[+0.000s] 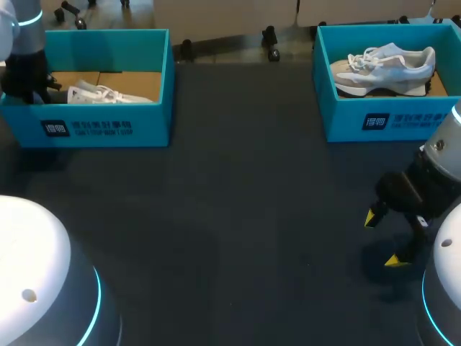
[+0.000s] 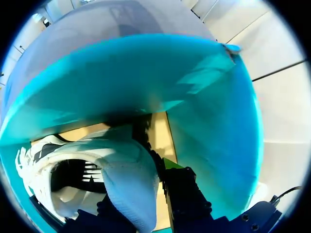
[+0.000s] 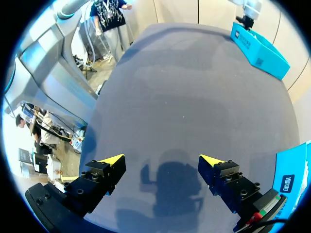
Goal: Take the shoe out of the shoebox, open the shoe tongue, remove and reinsert the insole, then place the shoe into the shoebox
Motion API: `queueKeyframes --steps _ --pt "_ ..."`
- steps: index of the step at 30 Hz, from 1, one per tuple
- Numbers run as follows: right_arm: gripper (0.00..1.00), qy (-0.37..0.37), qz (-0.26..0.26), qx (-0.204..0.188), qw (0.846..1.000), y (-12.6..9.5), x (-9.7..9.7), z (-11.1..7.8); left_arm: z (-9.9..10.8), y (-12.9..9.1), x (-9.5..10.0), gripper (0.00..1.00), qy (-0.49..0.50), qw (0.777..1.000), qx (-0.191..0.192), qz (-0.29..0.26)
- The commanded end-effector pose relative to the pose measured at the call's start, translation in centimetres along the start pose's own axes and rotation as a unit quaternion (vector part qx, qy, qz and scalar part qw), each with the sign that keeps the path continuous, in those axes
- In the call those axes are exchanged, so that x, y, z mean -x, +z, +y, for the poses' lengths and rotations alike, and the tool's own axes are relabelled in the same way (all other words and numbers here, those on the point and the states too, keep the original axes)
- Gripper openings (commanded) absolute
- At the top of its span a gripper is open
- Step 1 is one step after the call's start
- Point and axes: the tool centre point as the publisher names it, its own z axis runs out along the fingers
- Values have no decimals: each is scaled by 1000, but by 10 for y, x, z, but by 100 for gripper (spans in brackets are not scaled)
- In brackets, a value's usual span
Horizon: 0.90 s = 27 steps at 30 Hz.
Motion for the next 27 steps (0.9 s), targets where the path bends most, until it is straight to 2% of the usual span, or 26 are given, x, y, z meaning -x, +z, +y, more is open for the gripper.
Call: queueKeyframes --steps 1,9,11,14,17,21,24,25,27 --pt "100 0 -1 -1 1000 1 -1 0 2 2 2 0 7 1000 -2 -9" --pt "100 0 -1 -1 1000 1 -1 0 1 1 3 0 31 999 8 -33" --pt "100 0 -1 -1 1000 1 -1 0 -1 0 3 13 33 999 10 -34" --pt "100 0 -1 -1 1000 1 -1 0 -2 -1 3 39 36 999 11 -35" --pt "100 0 -1 -1 1000 1 -1 0 -3 -2 3 47 38 999 11 -37" --pt "100 0 -1 -1 1000 1 -1 0 -3 -9 4 50 39 998 18 -36" --pt "100 0 -1 -1 1000 1 -1 0 -6 -17 5 75 42 998 24 -42" --pt "100 0 -1 -1 1000 1 -1 0 -7 -20 5 79 44 998 26 -44" --pt "100 0 -1 -1 1000 1 -1 0 -10 -27 5 93 47 997 32 -47"
